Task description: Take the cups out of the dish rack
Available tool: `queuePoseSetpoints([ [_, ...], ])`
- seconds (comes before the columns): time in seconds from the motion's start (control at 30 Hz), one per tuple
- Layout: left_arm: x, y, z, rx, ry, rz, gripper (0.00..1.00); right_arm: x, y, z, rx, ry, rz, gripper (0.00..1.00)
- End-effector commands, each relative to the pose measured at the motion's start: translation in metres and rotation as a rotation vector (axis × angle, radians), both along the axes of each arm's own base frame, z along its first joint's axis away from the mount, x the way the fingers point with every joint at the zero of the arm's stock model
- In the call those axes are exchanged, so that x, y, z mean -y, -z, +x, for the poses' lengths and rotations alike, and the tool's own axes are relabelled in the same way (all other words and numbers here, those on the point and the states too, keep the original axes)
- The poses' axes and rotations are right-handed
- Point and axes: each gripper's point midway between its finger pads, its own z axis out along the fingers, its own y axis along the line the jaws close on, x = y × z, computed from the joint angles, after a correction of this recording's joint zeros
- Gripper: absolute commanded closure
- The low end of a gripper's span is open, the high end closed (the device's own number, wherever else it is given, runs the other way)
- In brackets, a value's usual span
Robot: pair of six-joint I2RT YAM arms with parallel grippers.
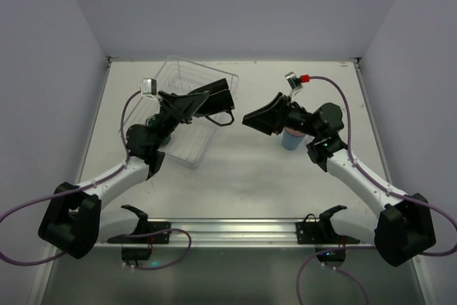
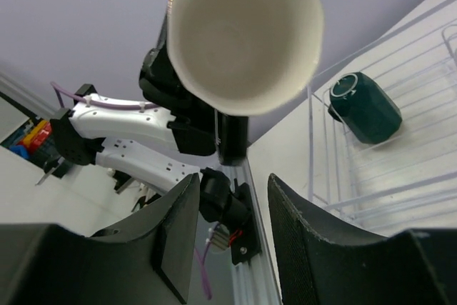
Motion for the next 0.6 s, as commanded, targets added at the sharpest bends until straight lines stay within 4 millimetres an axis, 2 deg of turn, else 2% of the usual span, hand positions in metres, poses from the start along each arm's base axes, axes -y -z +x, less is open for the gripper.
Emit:
queuePoseSetpoints([
  [0.0,-0.025,-0.069,-0.043,0.274,-0.004,-0.215,1.00,-0.006,-0.047,-0.008,0.144,-0.026,0.082,0.55],
  [0.3,-0.019,-0.070,-0.046,0.273,0.036,-0.268,1.00,-0.023,-0.048,0.003,0.118,-0.056,0.087,0.57],
  [0.57,-0.015,-0.074,-0.051,0.291,0.045,-0.251,1.00,-0.022,-0.029,0.009,0.099,-0.002,0.026,0.58],
])
